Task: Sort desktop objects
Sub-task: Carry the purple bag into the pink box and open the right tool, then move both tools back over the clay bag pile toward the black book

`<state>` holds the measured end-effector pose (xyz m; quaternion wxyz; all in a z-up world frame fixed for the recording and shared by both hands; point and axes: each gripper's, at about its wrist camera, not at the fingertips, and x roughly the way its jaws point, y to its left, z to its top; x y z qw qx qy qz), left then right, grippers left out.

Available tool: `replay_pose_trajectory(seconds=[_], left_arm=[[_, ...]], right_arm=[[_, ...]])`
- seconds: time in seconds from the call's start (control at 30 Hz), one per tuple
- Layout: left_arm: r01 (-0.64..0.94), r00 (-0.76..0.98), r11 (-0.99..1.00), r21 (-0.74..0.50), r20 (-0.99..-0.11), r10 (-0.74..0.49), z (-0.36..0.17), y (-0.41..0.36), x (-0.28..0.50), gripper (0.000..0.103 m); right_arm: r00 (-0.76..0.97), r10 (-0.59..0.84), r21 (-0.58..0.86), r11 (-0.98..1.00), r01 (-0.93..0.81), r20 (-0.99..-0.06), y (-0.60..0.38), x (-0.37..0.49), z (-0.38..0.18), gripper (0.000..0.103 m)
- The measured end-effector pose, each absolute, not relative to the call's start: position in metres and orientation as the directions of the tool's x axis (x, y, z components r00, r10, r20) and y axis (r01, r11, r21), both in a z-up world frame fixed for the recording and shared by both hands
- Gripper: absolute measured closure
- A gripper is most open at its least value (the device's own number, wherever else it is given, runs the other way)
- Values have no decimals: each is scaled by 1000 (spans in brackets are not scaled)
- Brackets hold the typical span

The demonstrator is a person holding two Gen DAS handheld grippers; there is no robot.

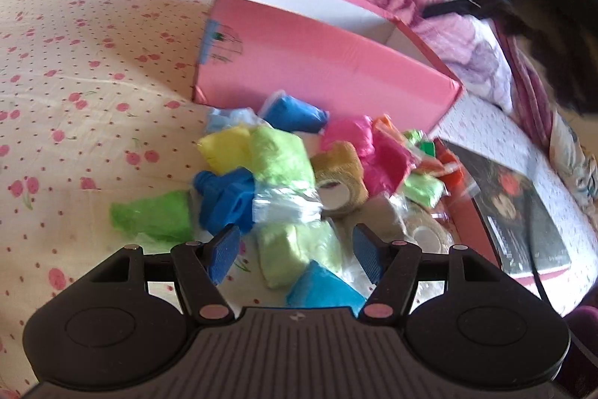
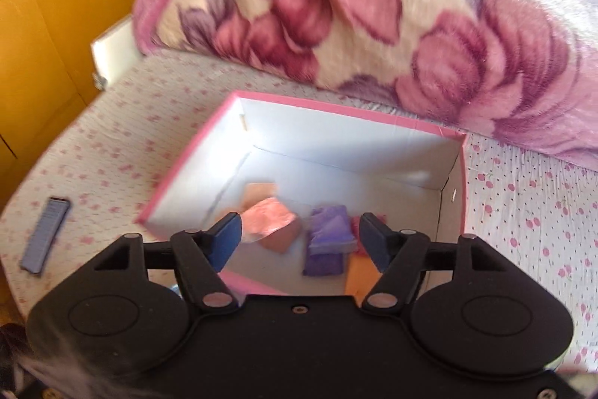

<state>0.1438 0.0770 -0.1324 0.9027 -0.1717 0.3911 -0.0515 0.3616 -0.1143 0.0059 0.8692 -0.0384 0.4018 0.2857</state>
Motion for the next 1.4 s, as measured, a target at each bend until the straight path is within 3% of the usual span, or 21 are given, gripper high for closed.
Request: replay_pose_trajectory(seconds=[0.23,0.6,1.1,1.4], left_arm=[[-99,727,918,-383,-658,-196,-125,97,137,38],[-155,779,920,-360,-618,-111,-100,110,120,38],[-180,684,962,-205,-729,-28,-90,124,105,38],[-179,681,971,-157,-733,7,-80,127,94,38]], right_arm=[[520,482,153,820,-552,-705,-138,291,-2,33],[466,484,94,761,-642,-741,-129,185,-61,35],[434,524,24,657,-753,-733,-87,138,-97,35],[433,542,52,665,-745,-721,-95,135,-99,35]])
